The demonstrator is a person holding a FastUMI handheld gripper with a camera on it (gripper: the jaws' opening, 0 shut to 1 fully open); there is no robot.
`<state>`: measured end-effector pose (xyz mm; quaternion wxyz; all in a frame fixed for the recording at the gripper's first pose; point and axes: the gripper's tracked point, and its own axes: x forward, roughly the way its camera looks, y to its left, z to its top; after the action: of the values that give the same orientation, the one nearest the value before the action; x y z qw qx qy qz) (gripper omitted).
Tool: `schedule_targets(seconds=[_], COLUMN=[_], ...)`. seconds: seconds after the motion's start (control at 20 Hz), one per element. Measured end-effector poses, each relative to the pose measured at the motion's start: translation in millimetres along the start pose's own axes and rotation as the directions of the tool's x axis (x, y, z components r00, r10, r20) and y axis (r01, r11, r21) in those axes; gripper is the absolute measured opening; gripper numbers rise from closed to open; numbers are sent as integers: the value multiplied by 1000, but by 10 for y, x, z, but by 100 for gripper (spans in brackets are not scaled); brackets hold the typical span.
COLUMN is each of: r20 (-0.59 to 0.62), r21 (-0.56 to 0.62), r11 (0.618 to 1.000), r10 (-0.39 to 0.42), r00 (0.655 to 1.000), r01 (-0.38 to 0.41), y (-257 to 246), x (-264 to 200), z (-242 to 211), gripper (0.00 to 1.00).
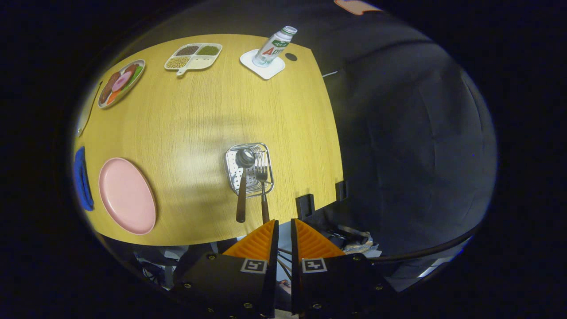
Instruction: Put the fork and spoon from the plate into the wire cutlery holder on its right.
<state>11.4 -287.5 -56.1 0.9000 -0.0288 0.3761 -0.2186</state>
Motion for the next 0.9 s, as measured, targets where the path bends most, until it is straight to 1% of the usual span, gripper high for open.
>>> schedule_targets(seconds=[0.1,0.25,0.35,0.4,0.45,0.55,0.65,0.8,0.9], r20=[117,310,438,499,557,687,787,890,925], r21=[83,177,232,256,274,307,322,309,284], r11=[996,983,971,963,957,940,928,910,907], r10=[-2,-18,-43,-61,-74,-113,-152,-175,-173], r00=[993,951,898,864,827,718,598,422,339], r01=[-7,-39,-66,-80,-99,-146,-188,-275,-313], y=[-47,-111,-145,-169,-176,-247,-317,-219,-197], x=[-126,-347,-554,-674,-800,-1128,-1498,-1993,-2207], z=[152,371,520,598,669,809,895,957,987], gripper=[14,14,14,14,14,14,14,14,14])
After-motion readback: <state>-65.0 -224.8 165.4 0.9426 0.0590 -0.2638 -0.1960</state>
